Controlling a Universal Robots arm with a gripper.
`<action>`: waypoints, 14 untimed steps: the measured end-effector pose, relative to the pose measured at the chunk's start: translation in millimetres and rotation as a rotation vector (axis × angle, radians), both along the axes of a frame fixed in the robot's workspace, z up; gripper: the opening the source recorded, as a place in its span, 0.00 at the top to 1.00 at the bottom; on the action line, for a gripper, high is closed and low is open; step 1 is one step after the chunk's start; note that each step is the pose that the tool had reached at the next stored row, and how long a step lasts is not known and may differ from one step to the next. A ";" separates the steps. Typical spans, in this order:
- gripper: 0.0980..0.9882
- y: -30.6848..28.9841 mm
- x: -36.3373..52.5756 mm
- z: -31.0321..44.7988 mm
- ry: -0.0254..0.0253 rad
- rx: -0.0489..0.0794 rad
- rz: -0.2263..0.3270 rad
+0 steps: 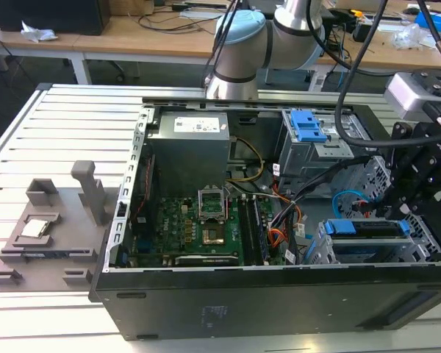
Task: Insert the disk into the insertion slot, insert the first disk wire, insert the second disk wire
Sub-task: 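Insert the first disk wire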
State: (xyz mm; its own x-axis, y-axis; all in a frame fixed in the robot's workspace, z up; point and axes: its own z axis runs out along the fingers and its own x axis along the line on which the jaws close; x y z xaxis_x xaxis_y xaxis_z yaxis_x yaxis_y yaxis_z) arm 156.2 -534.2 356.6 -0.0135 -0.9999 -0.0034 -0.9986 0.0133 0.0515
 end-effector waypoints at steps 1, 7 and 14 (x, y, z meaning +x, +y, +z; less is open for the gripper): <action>0.77 0.0 0.0 0.0 0.0000 0.000 0.000; 0.93 0.0 0.0 -0.1 0.0000 0.000 0.000; 0.93 -2.0 0.1 -0.1 0.0000 0.000 0.000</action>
State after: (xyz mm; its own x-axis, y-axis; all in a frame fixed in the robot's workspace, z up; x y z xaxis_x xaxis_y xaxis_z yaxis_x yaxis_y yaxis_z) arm 156.3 -536.2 356.5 -0.0134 -0.9999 -0.0030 -0.9986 0.0132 0.0515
